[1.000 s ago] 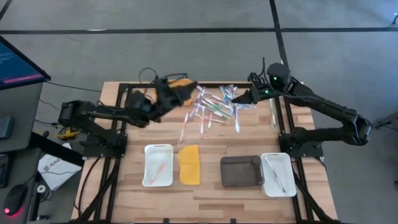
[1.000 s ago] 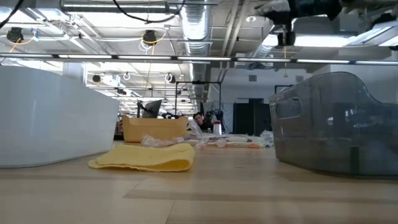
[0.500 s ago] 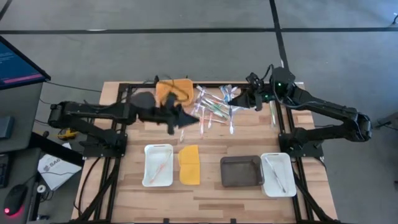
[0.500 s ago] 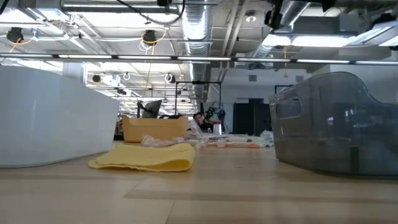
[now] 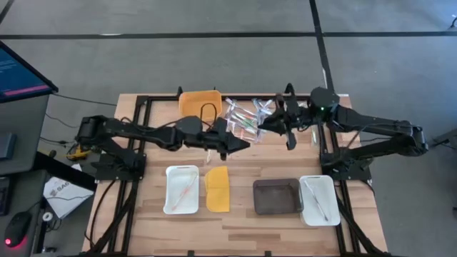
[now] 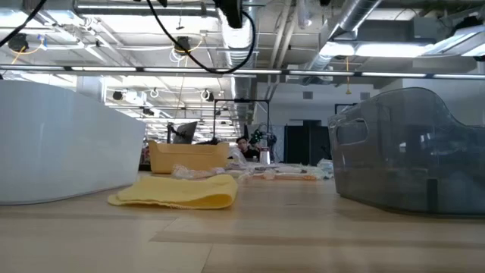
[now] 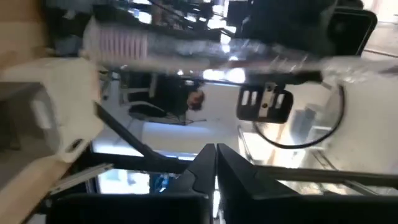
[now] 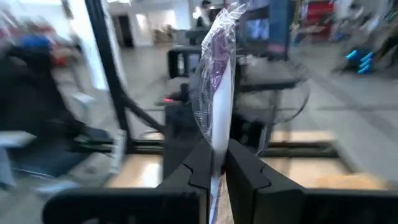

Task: Pick & Place Toothbrushes
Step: Put the purple toothbrush into the right white bin

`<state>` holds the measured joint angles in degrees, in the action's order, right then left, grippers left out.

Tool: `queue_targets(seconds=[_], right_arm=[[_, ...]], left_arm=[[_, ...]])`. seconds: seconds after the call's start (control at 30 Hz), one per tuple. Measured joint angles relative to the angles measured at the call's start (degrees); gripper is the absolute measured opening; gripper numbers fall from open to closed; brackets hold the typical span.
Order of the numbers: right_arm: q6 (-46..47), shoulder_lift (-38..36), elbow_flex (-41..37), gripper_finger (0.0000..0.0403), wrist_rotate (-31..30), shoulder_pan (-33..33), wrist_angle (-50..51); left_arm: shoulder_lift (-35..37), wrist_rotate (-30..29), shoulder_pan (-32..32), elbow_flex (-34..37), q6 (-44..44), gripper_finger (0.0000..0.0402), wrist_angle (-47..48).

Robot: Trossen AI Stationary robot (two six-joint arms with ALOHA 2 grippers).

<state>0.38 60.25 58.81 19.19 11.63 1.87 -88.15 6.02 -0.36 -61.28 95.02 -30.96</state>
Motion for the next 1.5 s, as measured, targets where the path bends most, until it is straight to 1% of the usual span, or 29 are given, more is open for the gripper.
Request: queue_targets(seconds=[0.17, 0.23, 0.27, 0.33, 0.43, 0.5, 0.57, 0.63, 0.7, 0.77, 0.83, 0.9, 0.97, 1.03, 1.1, 1.17, 1.3, 1.4, 1.5], right_arm=[[-7.00, 0.60, 7.98, 0.0019, -14.89, -5.35, 12.18], [-8.01, 0.95, 10.91, 0.0019, -19.31, -7.04, 16.38], [-8.00, 0.98, 12.13, 0.0019, -20.62, -7.59, 17.76], [-5.26, 0.90, 13.70, 0.0019, -21.51, -8.03, 18.72], [6.54, 0.93, 14.78, 0.0019, -21.85, -7.03, 19.40], [14.49, 0.98, 15.51, 0.0019, -21.17, -5.91, 20.88], [22.62, 0.93, 16.22, 0.0020, -18.50, -4.57, 22.12], [32.82, 0.92, 16.49, 0.0020, -13.91, -2.91, 23.58], [43.76, 0.98, 16.49, 0.0020, -7.86, -1.06, 24.84], [50.64, 0.98, 16.49, 0.0019, -1.42, 0.39, 24.87], [55.70, 0.94, 16.49, 0.0019, 4.84, 1.53, 24.78], [60.40, 0.94, 16.49, 0.0019, 9.54, 2.65, 25.19], [64.39, 1.00, 16.49, 0.0019, 14.86, 3.73, 25.61], [67.29, 1.88, 16.57, 0.0019, 20.17, 5.10, 25.29], [69.57, 3.15, 16.50, 0.0019, 24.79, 6.44, 25.34], [71.20, 4.55, 16.49, 0.0020, 27.36, 7.62, 24.84], [72.68, 8.74, 16.51, 0.0019, 29.00, 9.58, 21.90], [75.69, 12.96, 16.47, 0.0019, 29.04, 11.24, 15.44], [79.66, 17.36, 16.47, 0.0019, 32.30, 13.06, 7.69]], left_arm=[[-0.40, -0.63, -0.02, 0.00, -0.10, 0.0008, -0.68], [-0.41, -3.13, 0.08, 0.00, -1.78, 0.0008, -1.75], [-0.43, -4.48, 0.11, 0.00, -4.78, 0.0008, -3.26], [-0.40, -6.24, 0.11, 0.00, -14.30, 0.0008, -7.14], [-0.38, -6.11, 0.11, -0.02, -33.38, 0.0008, -11.69], [0.26, -5.61, 0.11, -0.02, -46.41, 0.0008, -12.26], [0.69, -5.61, 0.11, -0.07, -60.63, 0.0008, -12.80], [1.03, -5.65, -0.34, -0.09, -73.71, 0.0008, -12.28], [1.27, -7.24, -0.99, -0.85, -81.11, 0.0008, -10.94], [2.10, -8.94, -1.82, -3.00, -86.32, 0.0008, -7.22], [3.26, -11.12, -3.08, -6.06, -93.58, 0.0008, -1.55], [3.87, -14.66, -4.59, -9.23, -102.97, 0.0008, 5.74], [3.86, -19.66, -6.27, -11.86, -112.49, 0.0008, 11.57], [3.84, -24.95, -7.74, -13.64, -121.30, 0.0008, 14.57], [3.86, -28.88, -8.58, -14.47, -128.12, 0.0008, 14.86], [3.88, -31.74, -8.99, -14.49, -132.46, 0.0008, 15.06], [3.80, -35.29, -9.31, -14.46, -138.03, 0.0008, 15.39], [3.80, -36.89, -9.43, -14.45, -138.29, 0.0008, 15.84], [3.80, -40.18, -10.02, -14.43, -138.29, 0.0008, 15.74]])
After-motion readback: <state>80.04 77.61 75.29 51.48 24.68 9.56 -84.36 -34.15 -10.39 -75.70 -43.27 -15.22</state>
